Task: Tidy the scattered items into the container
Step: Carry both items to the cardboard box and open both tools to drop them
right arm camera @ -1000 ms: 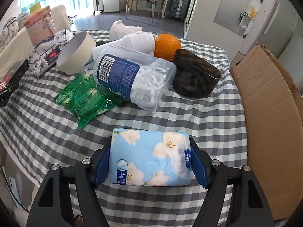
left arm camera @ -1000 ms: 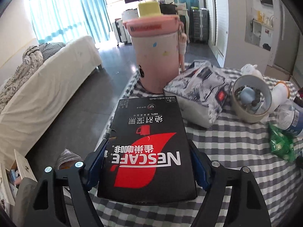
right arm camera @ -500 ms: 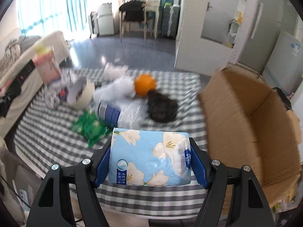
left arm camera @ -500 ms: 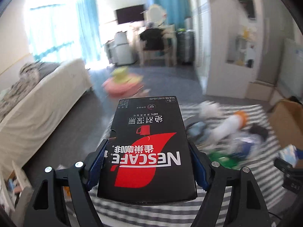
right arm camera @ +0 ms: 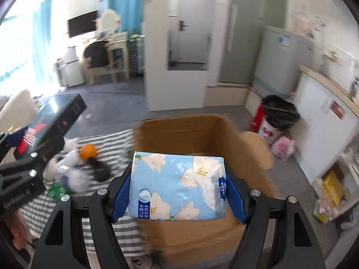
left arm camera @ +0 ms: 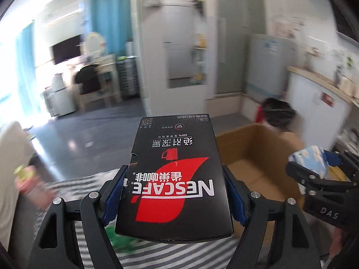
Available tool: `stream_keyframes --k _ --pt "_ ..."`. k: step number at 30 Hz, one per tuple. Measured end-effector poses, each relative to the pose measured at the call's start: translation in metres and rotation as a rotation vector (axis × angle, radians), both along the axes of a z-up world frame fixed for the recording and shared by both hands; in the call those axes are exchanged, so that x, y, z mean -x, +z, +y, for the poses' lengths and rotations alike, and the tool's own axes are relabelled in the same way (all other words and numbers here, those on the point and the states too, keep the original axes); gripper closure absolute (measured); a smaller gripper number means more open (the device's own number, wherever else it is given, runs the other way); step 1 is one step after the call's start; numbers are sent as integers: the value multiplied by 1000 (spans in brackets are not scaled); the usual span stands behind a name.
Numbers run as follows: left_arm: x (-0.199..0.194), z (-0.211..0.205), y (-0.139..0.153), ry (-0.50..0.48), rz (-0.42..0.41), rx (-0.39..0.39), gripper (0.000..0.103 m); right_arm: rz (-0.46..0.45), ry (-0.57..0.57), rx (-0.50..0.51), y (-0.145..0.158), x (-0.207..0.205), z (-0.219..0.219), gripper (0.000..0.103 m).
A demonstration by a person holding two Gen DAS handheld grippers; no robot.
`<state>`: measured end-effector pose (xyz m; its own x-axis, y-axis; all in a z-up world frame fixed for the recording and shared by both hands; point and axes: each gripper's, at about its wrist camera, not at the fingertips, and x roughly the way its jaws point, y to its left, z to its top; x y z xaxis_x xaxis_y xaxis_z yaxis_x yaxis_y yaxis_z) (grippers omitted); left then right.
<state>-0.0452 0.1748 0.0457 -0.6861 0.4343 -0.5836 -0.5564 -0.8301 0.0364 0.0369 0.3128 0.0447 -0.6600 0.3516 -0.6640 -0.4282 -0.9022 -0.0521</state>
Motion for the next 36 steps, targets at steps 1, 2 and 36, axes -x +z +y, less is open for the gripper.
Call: stream_keyframes --k 1,2,36 --pt "-2 18 -2 -31 -4 8 23 -8 -17 6 -1 -2 9 31" --pt "-2 35 -5 -59 -13 16 23 -21 -32 13 -5 -3 19 31" --pt "22 129 -97 -77 -56 255 0 -168 -219 162 -79 4 103 21"
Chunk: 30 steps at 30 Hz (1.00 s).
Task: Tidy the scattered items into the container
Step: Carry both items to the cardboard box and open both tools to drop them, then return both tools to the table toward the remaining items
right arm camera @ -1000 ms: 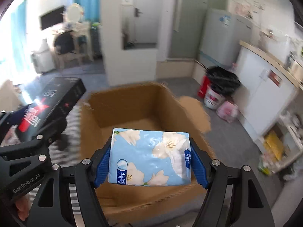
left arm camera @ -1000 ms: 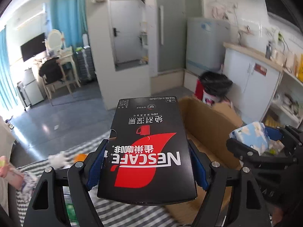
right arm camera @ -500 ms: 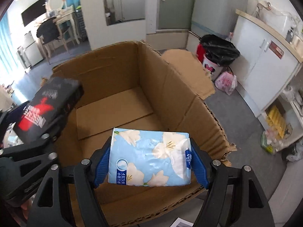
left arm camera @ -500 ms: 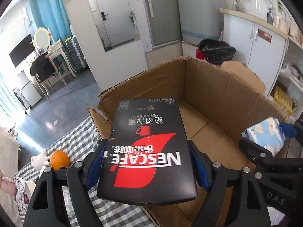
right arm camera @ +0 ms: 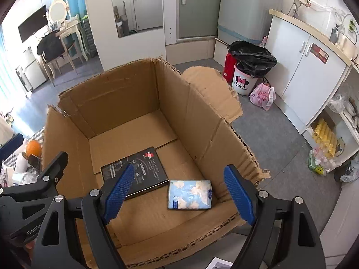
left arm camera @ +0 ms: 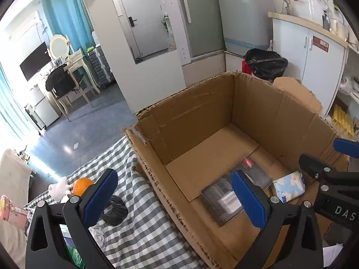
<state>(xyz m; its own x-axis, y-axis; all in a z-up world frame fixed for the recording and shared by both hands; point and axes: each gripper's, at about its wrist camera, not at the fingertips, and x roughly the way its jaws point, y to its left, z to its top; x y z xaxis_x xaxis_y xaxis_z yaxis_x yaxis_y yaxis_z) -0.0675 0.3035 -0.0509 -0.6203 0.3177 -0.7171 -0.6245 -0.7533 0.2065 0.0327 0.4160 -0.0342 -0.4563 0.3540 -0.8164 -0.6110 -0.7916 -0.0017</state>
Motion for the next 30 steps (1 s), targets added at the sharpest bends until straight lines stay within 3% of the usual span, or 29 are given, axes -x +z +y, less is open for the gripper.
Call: stream_keyframes --k 8,16,23,30 --pt "3 -45 24 70 24 -38 0 83 54 5 27 -5 -26 21" --pt "21 -176 73 320 133 -100 0 218 226 -41 68 0 -96 21" --pt "32 -293 51 522 126 -33 0 218 402 -41 57 28 -168 21" --pt "37 -365 5 595 73 -24 0 176 565 34 11 74 -235 21"
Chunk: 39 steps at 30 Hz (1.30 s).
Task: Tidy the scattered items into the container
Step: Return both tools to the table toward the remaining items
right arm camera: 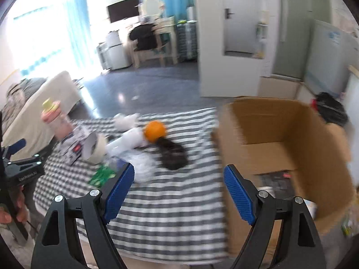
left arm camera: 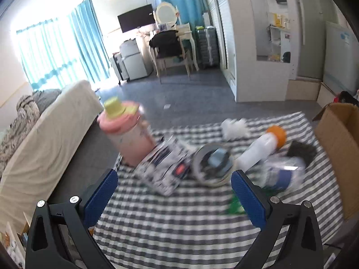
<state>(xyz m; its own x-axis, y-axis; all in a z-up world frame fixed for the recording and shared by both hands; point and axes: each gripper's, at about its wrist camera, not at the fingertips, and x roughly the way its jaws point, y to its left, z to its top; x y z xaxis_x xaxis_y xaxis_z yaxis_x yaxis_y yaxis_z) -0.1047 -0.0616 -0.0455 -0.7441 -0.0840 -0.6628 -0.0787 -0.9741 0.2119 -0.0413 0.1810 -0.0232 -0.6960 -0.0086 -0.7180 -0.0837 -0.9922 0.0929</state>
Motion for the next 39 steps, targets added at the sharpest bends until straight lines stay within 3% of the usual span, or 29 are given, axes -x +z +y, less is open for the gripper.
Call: stream_keyframes --k 5,10,16,19,28,39 --pt "16 -30 -32 16 -31 -4 0 -43 101 -25 -29 31 -40 21" --pt "39 -42 -57 47 -78 -43 0 -117 110 1 -55 61 -57 21" --pt "61 -45 -80 42 -111 -64 0 -191 55 17 -76 83 -72 21" --pt "69 -48 -86 32 -122 -81 0 -215 -5 -22 -87 90 -80 21" --pt "84 -51 -100 1 -156 -112 0 -244 -120 6 -98 100 -85 9" --pt "96 -49 -108 -38 -196 -130 0 -260 -212 4 -109 110 -85 9"
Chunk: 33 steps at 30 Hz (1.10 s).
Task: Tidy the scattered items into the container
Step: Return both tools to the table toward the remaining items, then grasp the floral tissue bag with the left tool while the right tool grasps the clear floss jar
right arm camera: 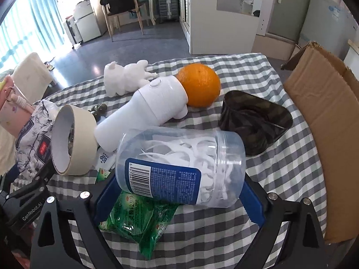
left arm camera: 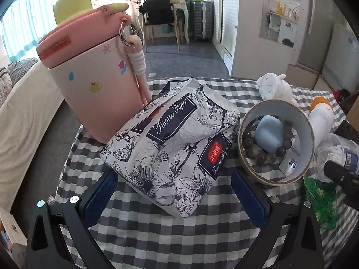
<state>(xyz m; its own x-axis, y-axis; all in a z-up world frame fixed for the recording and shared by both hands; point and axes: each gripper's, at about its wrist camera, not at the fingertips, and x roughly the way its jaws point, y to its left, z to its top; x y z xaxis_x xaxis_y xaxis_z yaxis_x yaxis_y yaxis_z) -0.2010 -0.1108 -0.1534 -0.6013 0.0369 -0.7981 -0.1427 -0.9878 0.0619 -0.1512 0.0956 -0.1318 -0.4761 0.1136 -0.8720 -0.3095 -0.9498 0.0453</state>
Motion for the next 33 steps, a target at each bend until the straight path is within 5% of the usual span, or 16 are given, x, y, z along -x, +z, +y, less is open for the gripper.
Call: stream_keyframes --k 7,17,33 --pt "10 -4 -6 7 -50 -8 4 13 1 20 2 0 3 10" --pt "0 -8 1 -14 -29 -12 71 12 18 38 0 -1 6 10" --pt "-51 -3 64 -28 109 17 79 99 51 23 29 -23 4 13"
